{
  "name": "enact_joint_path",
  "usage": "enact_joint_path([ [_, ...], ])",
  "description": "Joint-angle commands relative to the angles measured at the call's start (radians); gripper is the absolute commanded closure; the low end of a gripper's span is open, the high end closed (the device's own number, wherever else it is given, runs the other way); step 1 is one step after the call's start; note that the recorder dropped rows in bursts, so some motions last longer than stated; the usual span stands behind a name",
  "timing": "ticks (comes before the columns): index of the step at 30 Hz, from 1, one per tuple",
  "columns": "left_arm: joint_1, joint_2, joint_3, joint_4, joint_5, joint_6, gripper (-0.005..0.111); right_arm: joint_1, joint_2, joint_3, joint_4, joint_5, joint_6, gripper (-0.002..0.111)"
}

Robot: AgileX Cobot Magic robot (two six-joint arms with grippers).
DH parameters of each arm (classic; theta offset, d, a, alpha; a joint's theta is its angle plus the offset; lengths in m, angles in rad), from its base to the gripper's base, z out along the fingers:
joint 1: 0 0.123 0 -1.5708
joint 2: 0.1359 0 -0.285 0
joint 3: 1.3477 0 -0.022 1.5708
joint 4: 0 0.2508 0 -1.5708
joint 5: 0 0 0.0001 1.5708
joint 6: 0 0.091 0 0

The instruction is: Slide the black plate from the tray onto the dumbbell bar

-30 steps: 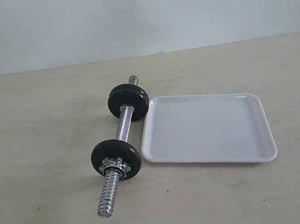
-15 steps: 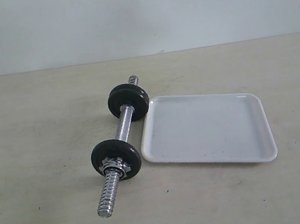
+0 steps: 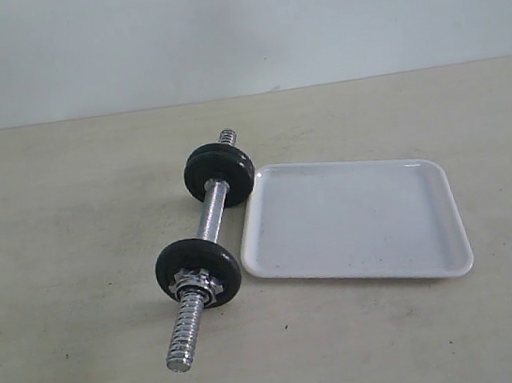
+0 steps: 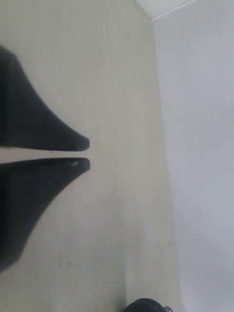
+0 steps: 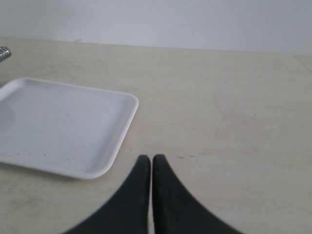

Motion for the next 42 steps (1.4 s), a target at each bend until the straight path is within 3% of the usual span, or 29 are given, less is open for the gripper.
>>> enact_joint_path([
  [1,0.004,-0.005,-0.001,0.003,-0.001,-0.009,0.102,0.001,-0.004,0.0,-0.003,-0.006,-0.002,0.109],
  [42,-0.018,-0.005,-0.001,0.003,0.002,-0.009,0.102,0.001,-0.004,0.0,-0.002,-0.006,-0.002,0.109],
])
